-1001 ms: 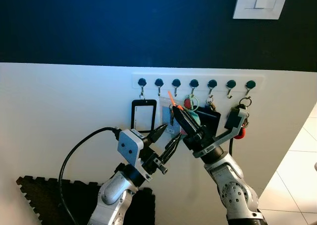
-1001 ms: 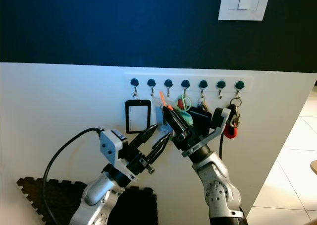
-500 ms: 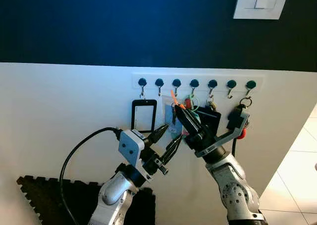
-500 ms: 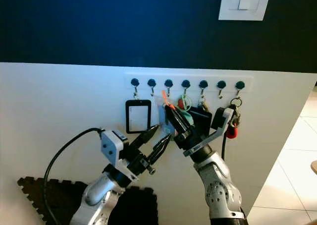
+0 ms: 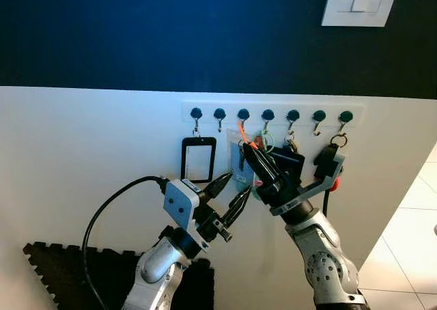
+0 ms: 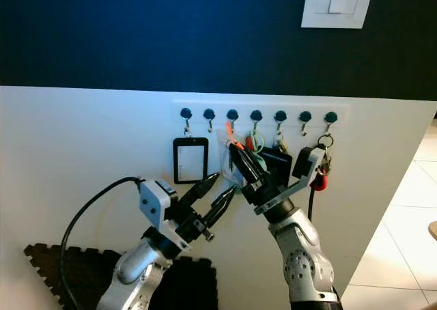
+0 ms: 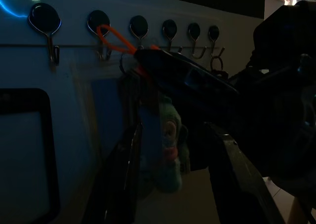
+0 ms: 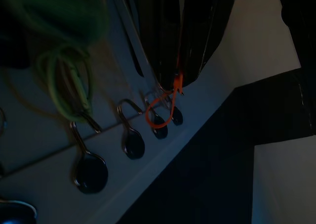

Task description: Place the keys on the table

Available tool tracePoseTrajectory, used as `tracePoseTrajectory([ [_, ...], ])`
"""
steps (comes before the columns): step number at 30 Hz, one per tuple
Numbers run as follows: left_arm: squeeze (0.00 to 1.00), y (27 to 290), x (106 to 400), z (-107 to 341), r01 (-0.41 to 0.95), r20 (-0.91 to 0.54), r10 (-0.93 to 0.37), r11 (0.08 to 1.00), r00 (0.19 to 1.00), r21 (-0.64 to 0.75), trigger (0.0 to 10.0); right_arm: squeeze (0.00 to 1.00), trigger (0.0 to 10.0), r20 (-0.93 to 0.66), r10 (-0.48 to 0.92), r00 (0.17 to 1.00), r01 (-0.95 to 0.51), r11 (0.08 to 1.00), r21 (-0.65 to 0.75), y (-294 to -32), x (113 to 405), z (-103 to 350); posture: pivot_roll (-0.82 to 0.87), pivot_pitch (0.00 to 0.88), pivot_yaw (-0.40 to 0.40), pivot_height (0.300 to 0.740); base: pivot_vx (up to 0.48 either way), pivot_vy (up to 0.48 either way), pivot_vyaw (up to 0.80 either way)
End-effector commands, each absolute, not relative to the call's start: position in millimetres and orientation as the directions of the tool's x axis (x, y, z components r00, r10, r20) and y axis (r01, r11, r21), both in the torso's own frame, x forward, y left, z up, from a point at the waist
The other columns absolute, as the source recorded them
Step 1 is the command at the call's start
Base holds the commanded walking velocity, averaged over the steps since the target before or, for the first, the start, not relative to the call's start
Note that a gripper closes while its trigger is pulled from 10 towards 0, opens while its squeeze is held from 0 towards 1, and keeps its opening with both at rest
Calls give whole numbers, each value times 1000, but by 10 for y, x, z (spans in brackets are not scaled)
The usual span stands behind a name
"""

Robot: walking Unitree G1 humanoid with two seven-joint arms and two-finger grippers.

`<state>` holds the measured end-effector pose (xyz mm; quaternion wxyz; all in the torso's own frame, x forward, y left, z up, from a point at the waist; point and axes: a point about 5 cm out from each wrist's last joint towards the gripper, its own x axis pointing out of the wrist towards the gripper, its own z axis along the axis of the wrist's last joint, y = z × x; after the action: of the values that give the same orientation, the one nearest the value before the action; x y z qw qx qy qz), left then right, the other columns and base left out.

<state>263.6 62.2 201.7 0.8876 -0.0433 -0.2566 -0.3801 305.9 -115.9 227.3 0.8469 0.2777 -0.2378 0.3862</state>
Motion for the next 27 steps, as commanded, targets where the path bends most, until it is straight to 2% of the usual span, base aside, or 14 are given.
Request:
tracePoseTrajectory([
  [1,0,625,2622,1978,700,464,-668,702,582,132,10000,0,10000,615,519,593,-780,558,281,-1165,3042,2260,10,44,-4,740,0,0,0],
  [20,0,620,2620,1974,703,460,-672,699,580,135,10000,0,10000,601,505,620,-753,598,274,-1199,3071,2223,13,44,-4,740,0,0,0],
  [27,0,623,2619,1975,702,460,-672,699,580,136,10000,0,10000,633,508,584,-775,581,249,-1179,3037,2339,11,46,-5,740,0,0,0],
])
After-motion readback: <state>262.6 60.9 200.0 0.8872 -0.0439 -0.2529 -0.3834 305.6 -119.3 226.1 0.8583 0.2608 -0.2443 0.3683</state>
